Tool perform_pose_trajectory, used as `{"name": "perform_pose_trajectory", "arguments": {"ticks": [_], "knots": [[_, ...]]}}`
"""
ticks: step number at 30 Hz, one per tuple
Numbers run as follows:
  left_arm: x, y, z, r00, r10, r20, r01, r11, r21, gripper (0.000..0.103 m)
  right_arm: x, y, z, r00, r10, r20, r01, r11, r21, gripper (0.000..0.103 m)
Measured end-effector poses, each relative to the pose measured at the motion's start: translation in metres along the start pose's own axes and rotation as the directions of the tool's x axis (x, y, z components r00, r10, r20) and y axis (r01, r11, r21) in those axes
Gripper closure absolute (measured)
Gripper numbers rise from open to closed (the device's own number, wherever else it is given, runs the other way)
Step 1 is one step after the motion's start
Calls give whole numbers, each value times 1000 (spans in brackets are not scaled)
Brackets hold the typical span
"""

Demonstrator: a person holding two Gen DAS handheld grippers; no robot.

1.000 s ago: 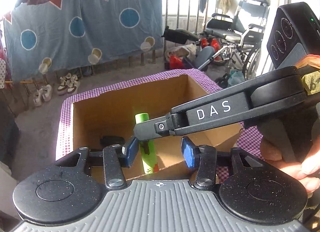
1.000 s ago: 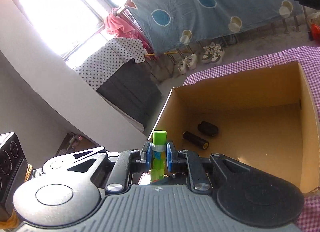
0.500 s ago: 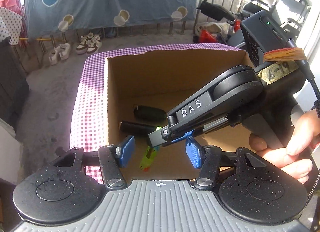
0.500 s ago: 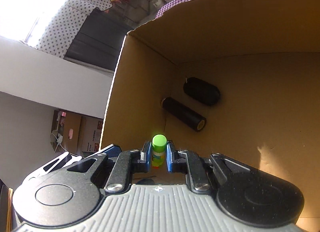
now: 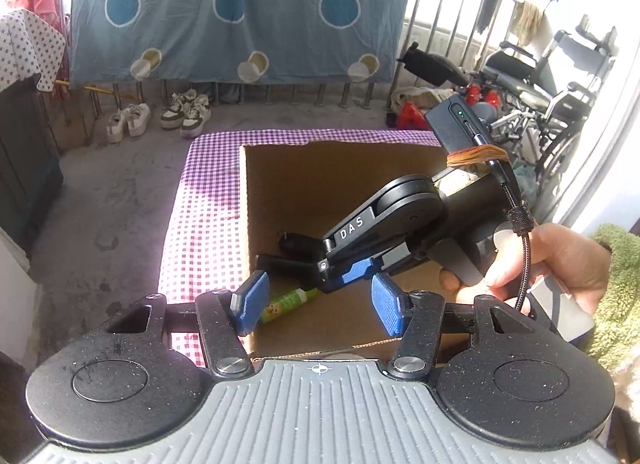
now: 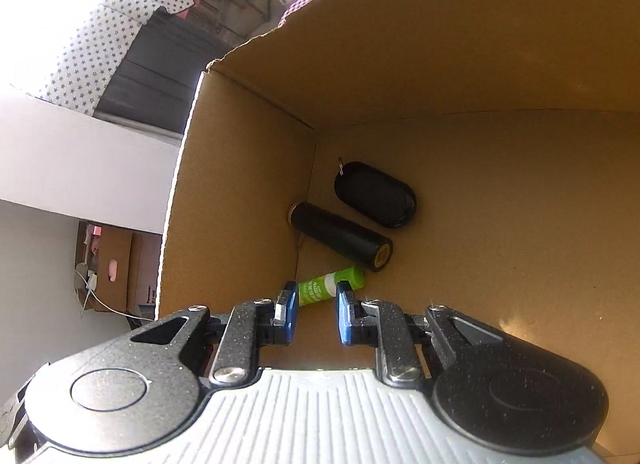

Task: Organize rigid objects
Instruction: 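Carry the green lip balm with the right tool into the box and release, then move the right tool back to the pink lid and grasp its rim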

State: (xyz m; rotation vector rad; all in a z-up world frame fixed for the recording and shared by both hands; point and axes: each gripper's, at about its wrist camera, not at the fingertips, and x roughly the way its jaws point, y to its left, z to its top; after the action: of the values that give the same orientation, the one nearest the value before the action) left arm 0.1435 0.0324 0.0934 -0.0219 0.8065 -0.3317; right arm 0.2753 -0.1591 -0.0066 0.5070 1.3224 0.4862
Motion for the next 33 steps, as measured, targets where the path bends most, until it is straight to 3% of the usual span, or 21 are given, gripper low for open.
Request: {"name": "perform_pose_trajectory", "arguments": {"ticks": [5, 10, 15, 20, 24, 28, 30, 33], "knots": [[-23, -1, -10, 998, -33, 54, 33, 999, -7, 45, -45, 4, -16, 996, 33, 83, -30, 999, -37, 78], [-41, -12, -26, 993, -87, 77, 85, 996, 27, 39, -113, 6, -53, 978, 57, 200, -39, 995, -94, 78], [-46, -27, -50, 985, -168, 36, 165, 983, 75, 35, -184, -1, -112, 938, 72, 340, -22, 989, -146, 78], [-32, -45, -80, 970, -228, -79, 236, 965, 112, 35, -228, -10, -181, 884, 42, 465, 35, 987, -156, 78], [-14, -67, -104, 953, -234, -191, 270, 944, 191, 35, -218, -24, -226, 871, 19, 491, 51, 990, -129, 78], [4, -89, -125, 955, -169, -243, 237, 929, 285, 35, -172, -40, -251, 893, -6, 450, 45, 996, -76, 78], [13, -96, -136, 957, -132, -259, 213, 924, 318, 34, -144, -46, -258, 904, -62, 423, 92, 994, -51, 78], [26, -106, -147, 957, -90, -276, 190, 912, 364, 34, -104, -46, -266, 898, -167, 408, 203, 978, -46, 78]]}}
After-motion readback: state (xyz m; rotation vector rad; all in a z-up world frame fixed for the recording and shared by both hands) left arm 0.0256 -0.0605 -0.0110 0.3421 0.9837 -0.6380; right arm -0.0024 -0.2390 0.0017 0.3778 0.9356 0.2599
